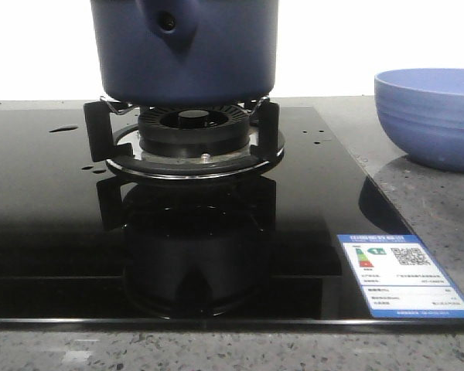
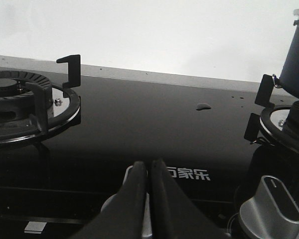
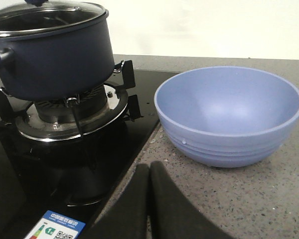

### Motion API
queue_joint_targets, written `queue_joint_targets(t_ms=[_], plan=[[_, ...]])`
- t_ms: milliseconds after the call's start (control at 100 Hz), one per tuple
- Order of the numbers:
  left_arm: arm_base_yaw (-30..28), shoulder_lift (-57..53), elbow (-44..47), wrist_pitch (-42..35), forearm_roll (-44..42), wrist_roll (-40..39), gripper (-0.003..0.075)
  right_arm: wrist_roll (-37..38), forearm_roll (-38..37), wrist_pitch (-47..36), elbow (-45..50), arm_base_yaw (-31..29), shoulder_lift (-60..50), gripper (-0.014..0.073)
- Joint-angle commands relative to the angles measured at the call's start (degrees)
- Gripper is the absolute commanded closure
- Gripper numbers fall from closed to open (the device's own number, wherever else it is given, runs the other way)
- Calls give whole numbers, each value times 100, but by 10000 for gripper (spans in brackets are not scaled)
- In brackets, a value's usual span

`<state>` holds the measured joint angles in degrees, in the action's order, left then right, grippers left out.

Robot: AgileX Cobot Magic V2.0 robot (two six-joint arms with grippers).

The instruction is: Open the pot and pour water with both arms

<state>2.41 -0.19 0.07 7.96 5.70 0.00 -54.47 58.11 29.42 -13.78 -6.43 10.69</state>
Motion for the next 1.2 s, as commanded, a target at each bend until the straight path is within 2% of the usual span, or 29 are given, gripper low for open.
queue_joint_targets(t_ms=[0,210,340,390,440,470,480,490,500,560,680,740,840,1091,1191], plan=[[28,-154,190,-403,57,-44,739,-61,223,-242,-153,-18,31,650],[28,-154,190,-403,57,-44,739,-61,223,-300,-153,-18,31,650],[28,-154,190,-403,57,-44,739,27,192,-813,-153,-18,31,650],[28,-154,190,-403,57,-44,739,271,-97,-1037,-154,-18,31,650],[28,-154,190,-403,57,-44,739,889,-844,-1255,-154,-18,31,650],[28,-154,190,-403,57,-44,739,1570,-1559,-1369,-154,-18,31,650],[28,-154,190,-403,57,-44,739,1570,-1559,-1369,-154,-18,31,650],[28,-154,190,-403,57,-44,739,2010,-2003,-1404,-154,-18,31,650],[28,-154,190,-403,57,-44,739,2010,-2003,-1419,-154,-18,31,650],[28,-154,190,-403,57,-44,739,3280,-3412,-1525,-142,-18,31,650],[28,-154,190,-403,57,-44,739,4922,-5388,-2136,33,-18,31,650],[28,-154,190,-403,57,-44,739,5490,-6011,-2569,216,-18,31,650],[28,-154,190,-403,57,-44,739,5753,-6188,-3139,684,1,-57,650],[28,-154,190,-403,57,-44,739,5806,-6188,-3128,1595,389,-850,650],[28,-154,190,-403,57,-44,739,5818,-6280,-2653,1584,389,-1243,650]])
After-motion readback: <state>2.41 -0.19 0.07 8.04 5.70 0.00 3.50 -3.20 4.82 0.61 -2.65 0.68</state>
